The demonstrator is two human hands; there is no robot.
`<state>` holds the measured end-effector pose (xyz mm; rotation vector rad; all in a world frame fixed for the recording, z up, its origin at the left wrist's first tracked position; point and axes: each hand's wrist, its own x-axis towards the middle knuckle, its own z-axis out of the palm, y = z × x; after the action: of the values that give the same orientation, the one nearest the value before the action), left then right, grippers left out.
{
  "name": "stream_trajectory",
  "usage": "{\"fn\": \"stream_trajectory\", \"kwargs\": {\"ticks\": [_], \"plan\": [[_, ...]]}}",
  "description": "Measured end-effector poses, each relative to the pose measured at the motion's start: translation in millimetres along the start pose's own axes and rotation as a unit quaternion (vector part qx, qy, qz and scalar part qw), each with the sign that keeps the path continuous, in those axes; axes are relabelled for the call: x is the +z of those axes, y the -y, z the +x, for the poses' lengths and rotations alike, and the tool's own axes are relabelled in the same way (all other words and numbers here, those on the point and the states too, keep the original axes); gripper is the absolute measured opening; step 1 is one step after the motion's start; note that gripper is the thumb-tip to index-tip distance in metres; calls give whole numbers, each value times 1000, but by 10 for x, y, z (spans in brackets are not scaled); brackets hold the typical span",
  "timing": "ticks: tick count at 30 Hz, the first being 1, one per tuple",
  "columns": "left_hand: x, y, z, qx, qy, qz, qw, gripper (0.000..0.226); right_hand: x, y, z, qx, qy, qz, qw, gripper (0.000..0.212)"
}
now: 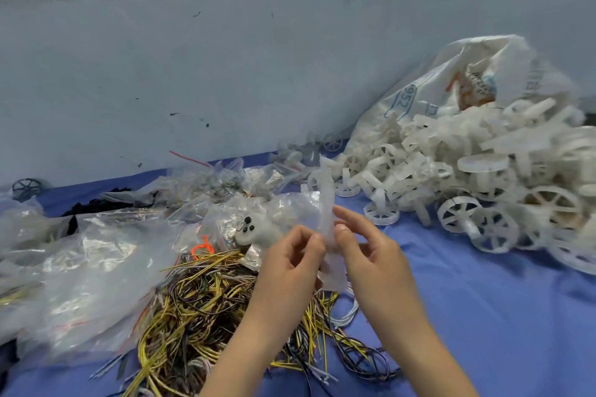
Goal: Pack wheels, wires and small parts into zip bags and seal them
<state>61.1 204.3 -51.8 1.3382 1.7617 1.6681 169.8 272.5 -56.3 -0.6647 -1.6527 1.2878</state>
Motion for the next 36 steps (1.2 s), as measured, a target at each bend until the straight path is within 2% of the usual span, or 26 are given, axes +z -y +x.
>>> {"fn": "stream_trajectory", "kwargs": {"ticks": [8, 11, 13, 15, 20, 24, 27, 29, 32, 36], "plan": [[91, 100, -121, -9, 24, 55, 998, 18, -30, -147, -37, 42, -11, -28, 999, 13], [164, 98, -121, -96, 6, -37, 995, 13, -34, -200, -72, 69, -6, -34, 997, 14], [190, 69, -126, -160, -11, -127, 979, 15, -47, -222, -95, 75, 0, -61, 995, 15], [186, 56, -129, -177, -22, -165, 970, 20, -63, -231, -125, 75, 4, -70, 995, 14], [197, 86, -143, -161, -24, -129, 978, 19, -110, -238, -183, 64, 6, -104, 992, 12], [219, 113, -146, -142, -17, -108, 984, 18, -144, -223, -213, 28, 9, -219, 975, 24], [241, 108, -142, -115, -12, -90, 989, 20, -153, -199, -241, -26, -5, -274, 961, 21], [264, 109, -144, -82, -17, -70, 994, 20, -160, -179, -239, -40, -30, -261, 964, 14], [295, 86, -148, -34, -23, -45, 998, 17, -217, -135, -175, -4, -52, -193, 980, 11], [338, -34, -147, -25, 29, -104, 994, 20, -299, 2, -86, 17, -49, -89, 995, 10]]}}
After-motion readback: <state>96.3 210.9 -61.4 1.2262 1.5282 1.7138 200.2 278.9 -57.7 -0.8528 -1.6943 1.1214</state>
